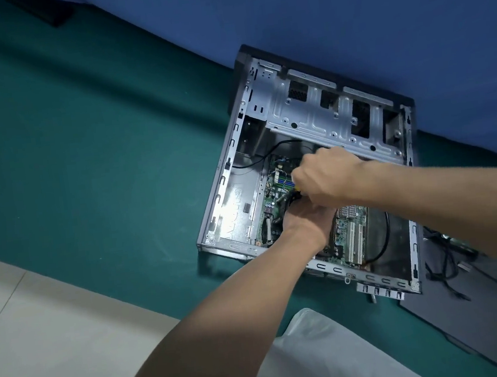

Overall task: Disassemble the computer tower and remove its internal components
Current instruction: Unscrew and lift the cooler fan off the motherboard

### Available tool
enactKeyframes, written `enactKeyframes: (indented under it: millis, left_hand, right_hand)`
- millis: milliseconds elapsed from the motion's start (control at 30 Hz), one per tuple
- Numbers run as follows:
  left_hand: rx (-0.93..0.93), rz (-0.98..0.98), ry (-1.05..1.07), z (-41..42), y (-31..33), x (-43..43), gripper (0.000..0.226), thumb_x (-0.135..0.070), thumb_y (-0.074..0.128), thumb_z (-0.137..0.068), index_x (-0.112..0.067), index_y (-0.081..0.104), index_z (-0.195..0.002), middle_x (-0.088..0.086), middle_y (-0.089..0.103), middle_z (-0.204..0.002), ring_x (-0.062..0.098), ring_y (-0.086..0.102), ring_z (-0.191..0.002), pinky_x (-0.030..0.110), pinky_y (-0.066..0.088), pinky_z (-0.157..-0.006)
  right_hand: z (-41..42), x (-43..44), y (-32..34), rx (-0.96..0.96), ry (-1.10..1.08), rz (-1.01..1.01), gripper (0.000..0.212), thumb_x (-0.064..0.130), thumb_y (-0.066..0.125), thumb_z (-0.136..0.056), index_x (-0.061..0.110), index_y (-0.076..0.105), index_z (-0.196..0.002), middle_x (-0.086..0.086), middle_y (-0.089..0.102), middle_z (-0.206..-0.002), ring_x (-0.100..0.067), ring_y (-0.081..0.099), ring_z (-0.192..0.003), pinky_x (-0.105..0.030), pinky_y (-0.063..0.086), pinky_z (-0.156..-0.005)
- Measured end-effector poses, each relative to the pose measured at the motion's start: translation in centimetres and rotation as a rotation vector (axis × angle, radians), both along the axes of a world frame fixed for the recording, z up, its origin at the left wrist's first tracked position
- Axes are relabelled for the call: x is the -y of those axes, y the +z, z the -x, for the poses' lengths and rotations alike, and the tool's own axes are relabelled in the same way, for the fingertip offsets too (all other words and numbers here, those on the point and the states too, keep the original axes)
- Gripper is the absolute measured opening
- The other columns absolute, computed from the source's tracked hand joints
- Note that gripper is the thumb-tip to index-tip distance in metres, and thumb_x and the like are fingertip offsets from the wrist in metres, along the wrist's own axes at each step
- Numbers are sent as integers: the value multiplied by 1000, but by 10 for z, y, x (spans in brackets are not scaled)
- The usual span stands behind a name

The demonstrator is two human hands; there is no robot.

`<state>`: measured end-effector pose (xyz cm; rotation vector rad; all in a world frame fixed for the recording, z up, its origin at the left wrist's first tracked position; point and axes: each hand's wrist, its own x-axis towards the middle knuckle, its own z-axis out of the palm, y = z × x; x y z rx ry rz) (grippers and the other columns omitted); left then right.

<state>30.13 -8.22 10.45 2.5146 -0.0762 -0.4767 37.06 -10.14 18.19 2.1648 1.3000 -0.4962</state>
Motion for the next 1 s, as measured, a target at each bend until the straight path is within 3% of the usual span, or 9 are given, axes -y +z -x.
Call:
enactKeyframes:
  millis: [133,200,267,333,433,533,667,800,1000]
  left_hand:
    - [5,94,40,-2,-7,-11,22,-19,58,-95,-14,53,-116,6,56,-126,24,56,-110,35,46,-97]
    - [-15,13,-49,-7,-16,-25,53,-32,63,-91,-17,43,-138,6,28,-155,28,27,-142,42,25,-116]
    - [-70,-11,-95,-6,-23,-44,87,-38,69,-85,-17,18,-152,3,5,-161,21,2,-148,39,5,-120]
    - [-144,66,-65,-4,-27,-61,101,-38,73,-79,-20,8,-154,-2,3,-161,16,0,-148,34,-1,-117]
    - [-227,126,-45,1,-32,-73,106,-31,77,-75,-28,7,-154,-7,10,-160,13,7,-147,36,3,-119]
    - [-227,104,5,1,-36,-75,105,-30,81,-73,-33,12,-153,-3,24,-158,18,24,-143,43,25,-116]
    - [-209,78,26,0,-40,-74,104,-27,82,-72,-37,16,-152,0,37,-152,22,39,-135,37,35,-104]
    - [-213,41,15,1,-44,-78,102,-12,76,-79,-49,10,-148,-6,29,-155,14,47,-128,31,37,-99]
    - [-188,-27,-49,2,-40,-82,106,8,62,-80,-48,5,-149,-10,18,-159,12,15,-146,38,28,-115]
  right_hand:
    - [-6,33,8,-171,-529,-283,26,29,42,-97,11,57,-86,-14,62,-93,-33,55,-81,-35,43,-69]
    - [-5,54,10,-247,-680,-426,25,33,44,-99,12,56,-103,-9,63,-101,-29,57,-91,-34,42,-72]
    - [1,73,11,-305,-852,-604,21,37,50,-97,18,48,-105,-1,61,-95,-21,59,-84,-35,44,-66]
    - [7,86,10,-338,-979,-749,17,36,59,-93,23,48,-94,-1,64,-85,-19,59,-74,-36,48,-63]
    - [21,93,5,-307,-1046,-901,14,32,72,-83,29,59,-81,7,65,-71,-12,58,-64,-27,41,-55]
    - [38,91,-6,-296,-1118,-1025,13,35,76,-78,29,65,-74,8,63,-60,-5,53,-53,-20,35,-52]
    - [54,83,-25,-209,-1138,-1110,28,42,69,-82,23,57,-65,5,55,-50,-14,52,-53,-26,37,-55]
    - [64,70,-43,-131,-1074,-1141,31,36,65,-86,21,51,-62,5,52,-46,-10,50,-48,-24,28,-55]
    - [75,60,-60,-89,-990,-1231,29,27,66,-85,24,47,-64,12,44,-41,-2,52,-49,-9,34,-48]
